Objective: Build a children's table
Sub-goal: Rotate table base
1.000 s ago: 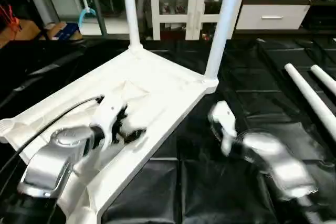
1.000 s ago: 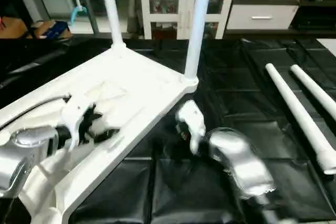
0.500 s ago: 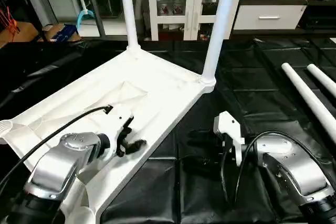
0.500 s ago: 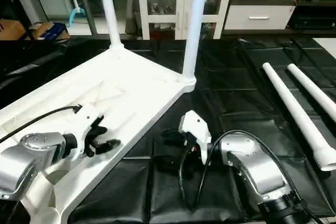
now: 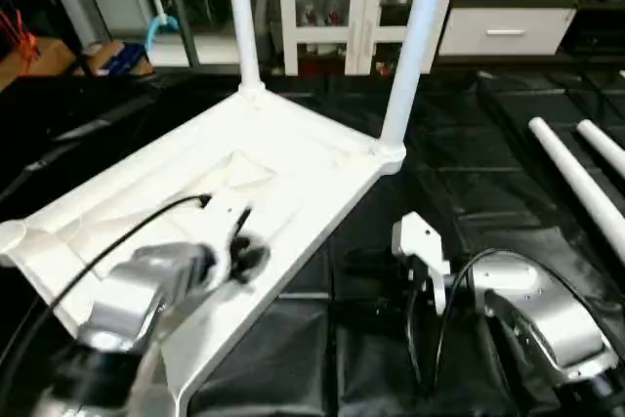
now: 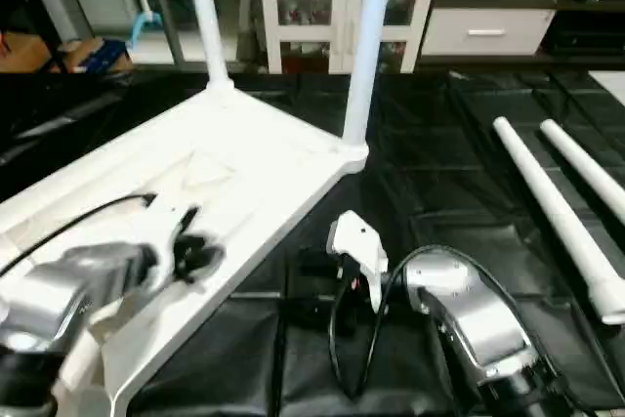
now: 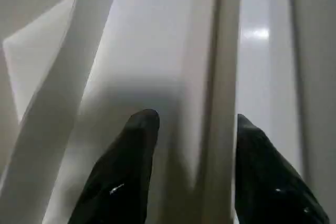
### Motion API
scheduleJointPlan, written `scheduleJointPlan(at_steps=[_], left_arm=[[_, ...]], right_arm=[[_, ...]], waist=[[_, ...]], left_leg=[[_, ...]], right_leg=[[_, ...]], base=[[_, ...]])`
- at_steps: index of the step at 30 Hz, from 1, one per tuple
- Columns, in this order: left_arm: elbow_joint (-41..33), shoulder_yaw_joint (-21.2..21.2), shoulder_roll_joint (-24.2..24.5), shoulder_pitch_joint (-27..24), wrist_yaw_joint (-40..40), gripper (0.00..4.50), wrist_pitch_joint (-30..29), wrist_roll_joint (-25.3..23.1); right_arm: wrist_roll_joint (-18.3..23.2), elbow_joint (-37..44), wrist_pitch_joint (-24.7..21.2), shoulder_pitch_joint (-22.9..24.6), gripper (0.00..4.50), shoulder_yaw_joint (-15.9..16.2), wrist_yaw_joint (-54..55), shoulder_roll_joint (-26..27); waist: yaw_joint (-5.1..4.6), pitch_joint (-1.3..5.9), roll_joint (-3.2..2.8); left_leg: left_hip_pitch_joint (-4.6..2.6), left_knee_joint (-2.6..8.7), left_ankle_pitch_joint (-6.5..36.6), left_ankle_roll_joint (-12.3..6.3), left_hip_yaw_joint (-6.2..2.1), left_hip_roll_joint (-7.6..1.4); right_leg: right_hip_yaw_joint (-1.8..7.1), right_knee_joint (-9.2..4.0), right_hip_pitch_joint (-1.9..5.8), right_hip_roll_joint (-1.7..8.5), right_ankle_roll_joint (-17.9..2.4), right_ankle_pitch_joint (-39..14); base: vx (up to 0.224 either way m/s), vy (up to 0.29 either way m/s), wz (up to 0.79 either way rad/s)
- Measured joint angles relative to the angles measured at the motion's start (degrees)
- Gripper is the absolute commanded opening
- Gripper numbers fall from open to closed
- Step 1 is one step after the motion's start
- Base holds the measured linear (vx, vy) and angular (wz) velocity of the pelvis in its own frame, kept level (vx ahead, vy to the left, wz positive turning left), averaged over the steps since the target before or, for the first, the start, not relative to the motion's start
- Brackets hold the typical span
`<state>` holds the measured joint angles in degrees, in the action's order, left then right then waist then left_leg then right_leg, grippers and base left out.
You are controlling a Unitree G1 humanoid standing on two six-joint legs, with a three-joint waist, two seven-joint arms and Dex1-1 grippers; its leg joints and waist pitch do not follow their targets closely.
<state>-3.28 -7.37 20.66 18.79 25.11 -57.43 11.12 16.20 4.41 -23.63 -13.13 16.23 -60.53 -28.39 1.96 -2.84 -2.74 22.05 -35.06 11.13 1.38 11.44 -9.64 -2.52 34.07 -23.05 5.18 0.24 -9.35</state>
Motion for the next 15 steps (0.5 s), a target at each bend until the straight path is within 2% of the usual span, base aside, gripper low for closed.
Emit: scheduleJointPlan(at_steps=[5, 11, 15], left_arm=[[3.41, 0.37, -2.0, 2.06, -1.31, 1.42, 0.79, -0.05], [12.67, 0.82, -6.76, 7.76, -4.61, 1.0, 5.52, -0.76], [21.33, 3.57, -10.93, 13.43, -8.6, 0.65, 10.6, -1.19]], right_arm=[[-0.31, 0.01, 0.02, 0.2, 3.77, 0.01, 0.15, -0.05], [-0.77, 0.1, 0.12, 0.72, 3.77, 0.22, 0.64, -0.1], [-1.02, 0.11, 0.3, 1.34, 3.77, 0.28, 0.91, -0.24]], waist=[[-0.16, -0.02, -0.12], [-0.11, -0.11, -0.37], [-0.27, -0.09, -0.41]], left_leg=[[-0.01, 0.0, 0.0, 0.0, -0.05, 0.0], [0.03, 0.0, 0.0, 0.0, -0.05, 0.02], [0.06, -0.01, 0.0, 0.0, -0.1, 0.03]], right_leg=[[-0.05, -0.01, 0.0, 0.0, 0.24, -0.14], [-0.05, -0.11, 0.02, 0.01, 0.28, -0.16], [-0.11, -0.33, 0.02, 0.02, 0.29, -0.17]], base=[[0.0, 0.0, 0.0], [0.0, 0.0, 0.0], [0.0, 0.0, 0.0]])
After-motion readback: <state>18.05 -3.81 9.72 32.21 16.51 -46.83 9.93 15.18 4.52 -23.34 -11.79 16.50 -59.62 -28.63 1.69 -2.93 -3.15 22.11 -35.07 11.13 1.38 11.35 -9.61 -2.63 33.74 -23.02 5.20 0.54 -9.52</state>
